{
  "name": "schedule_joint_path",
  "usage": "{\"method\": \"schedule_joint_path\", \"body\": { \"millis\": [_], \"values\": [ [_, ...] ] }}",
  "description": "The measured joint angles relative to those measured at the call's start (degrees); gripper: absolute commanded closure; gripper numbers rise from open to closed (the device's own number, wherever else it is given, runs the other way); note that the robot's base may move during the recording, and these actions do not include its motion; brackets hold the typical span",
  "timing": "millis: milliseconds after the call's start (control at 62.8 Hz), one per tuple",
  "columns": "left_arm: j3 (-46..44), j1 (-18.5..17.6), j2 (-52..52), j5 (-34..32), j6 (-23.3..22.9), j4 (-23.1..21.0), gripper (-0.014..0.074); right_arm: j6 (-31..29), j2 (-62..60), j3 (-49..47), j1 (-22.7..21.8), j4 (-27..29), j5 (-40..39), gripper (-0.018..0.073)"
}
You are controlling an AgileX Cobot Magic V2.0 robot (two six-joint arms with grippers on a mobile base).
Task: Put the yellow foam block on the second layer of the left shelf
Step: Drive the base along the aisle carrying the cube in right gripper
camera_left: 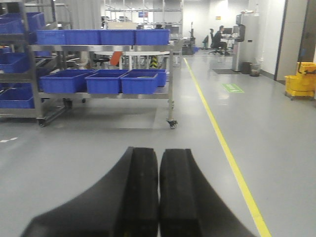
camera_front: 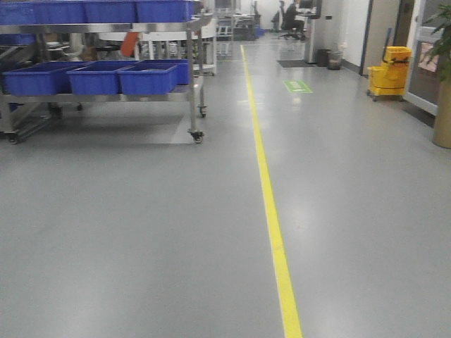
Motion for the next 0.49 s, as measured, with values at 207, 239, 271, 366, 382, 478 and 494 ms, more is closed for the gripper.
{"method": "schedule_joint_path", "body": {
  "millis": [207, 239, 271, 366, 382, 478, 494],
  "values": [
    [0.0, 0.0, 0.0, 0.0, 0.0, 0.0, 0.0472, 0.0, 0.0, 0.0, 0.0, 0.0, 0.0, 0.0055],
    [0.0, 0.0, 0.0, 0.0, 0.0, 0.0, 0.0472, 0.0, 0.0, 0.0, 0.0, 0.0, 0.0, 0.0055],
    [0.0, 0.0, 0.0, 0.0, 0.0, 0.0, 0.0472, 0.0, 0.0, 0.0, 0.0, 0.0, 0.0, 0.0055],
    [0.0, 0.0, 0.0, 0.0, 0.0, 0.0, 0.0472, 0.0, 0.0, 0.0, 0.0, 0.0, 0.0, 0.0055],
    [0.0, 0.0, 0.0, 0.0, 0.0, 0.0, 0.0472, 0.0, 0.0, 0.0, 0.0, 0.0, 0.0, 0.0055],
    [0.0, 0.0, 0.0, 0.0, 0.0, 0.0, 0.0472, 0.0, 0.0, 0.0, 0.0, 0.0, 0.0, 0.0055],
    [0.0, 0.0, 0.0, 0.0, 0.0, 0.0, 0.0472, 0.0, 0.0, 0.0, 0.0, 0.0, 0.0, 0.0055]
  ]
}}
